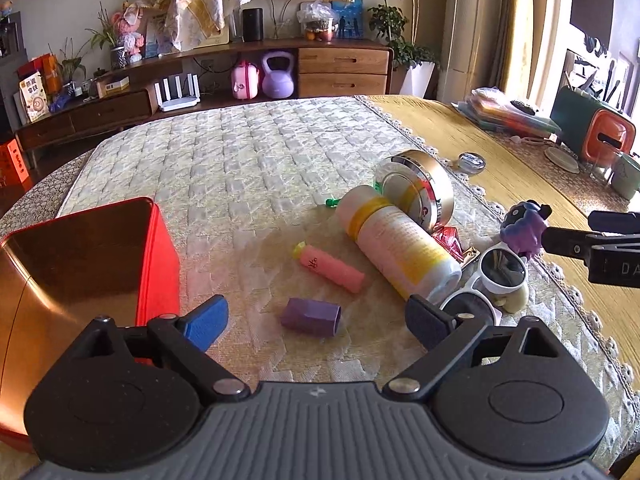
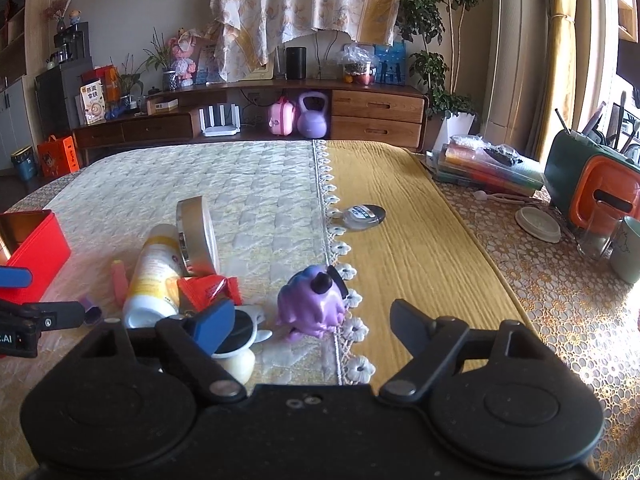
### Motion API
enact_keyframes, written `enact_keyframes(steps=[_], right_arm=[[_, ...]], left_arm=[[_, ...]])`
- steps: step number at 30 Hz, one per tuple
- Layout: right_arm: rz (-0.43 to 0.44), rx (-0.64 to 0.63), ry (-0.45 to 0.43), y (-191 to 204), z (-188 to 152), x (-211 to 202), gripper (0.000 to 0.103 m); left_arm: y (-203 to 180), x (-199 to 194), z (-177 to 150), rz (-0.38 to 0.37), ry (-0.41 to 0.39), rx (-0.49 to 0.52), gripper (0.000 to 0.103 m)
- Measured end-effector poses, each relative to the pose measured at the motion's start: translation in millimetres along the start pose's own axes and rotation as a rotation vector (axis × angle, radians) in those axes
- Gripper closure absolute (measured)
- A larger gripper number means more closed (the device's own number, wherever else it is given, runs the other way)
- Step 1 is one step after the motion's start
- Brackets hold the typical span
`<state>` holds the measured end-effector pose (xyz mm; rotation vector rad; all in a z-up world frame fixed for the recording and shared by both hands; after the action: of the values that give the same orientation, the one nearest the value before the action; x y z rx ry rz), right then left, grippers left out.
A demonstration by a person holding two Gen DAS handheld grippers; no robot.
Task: Organize rigid objects
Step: 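Close left tool on purple eraser while right tool closes on purple octopus toy, then carry eraser with left tool and octopus with right tool over the red tin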
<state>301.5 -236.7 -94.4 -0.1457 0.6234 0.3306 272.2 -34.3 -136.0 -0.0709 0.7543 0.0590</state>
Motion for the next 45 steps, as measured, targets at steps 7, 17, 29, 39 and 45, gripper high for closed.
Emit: enact_keyframes(steps=[7,17,29,39,45], right_arm=[[0.001,0.009,0.023,-4.9,3.9,20.4,0.025],[0.001,0.047,0.069,-5.0,0.5,38.5,0.039],[0.017,0.072,0.063,-2.4,-0.5,37.1,0.057],[-0.003,0.079,0.03,-6.3,5.6,16.7,0.059],[0.013,0.062,-0.007,1.4,11.8,-7.2,0.059]], left_arm=[[2.0,17.9,-7.7,0.0,0.035,0.013,0.03],[5.3,26.6,-15.8,-0.014,0.063,0.003,0.055],[5.1,26.4,-13.3,-0.014,0.037,0.018,0.066],[13.2,17.4,-10.3,-0.018,0.03,-0.021,0.066],[13.5,1.9,-7.1,-0.035,0.014,-0.035,0.066]])
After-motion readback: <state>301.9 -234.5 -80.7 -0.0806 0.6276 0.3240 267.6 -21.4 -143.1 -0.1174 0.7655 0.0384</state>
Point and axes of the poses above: each gripper's, at about its wrist camera, not at the fingertips, and x roughly the way its jaws point, y to its left, z to its top, the point moved 8 cm from there along x, roughly the way its jaws point, and after that the axes turned 3 degrees about -x, right-handed, at the moved point
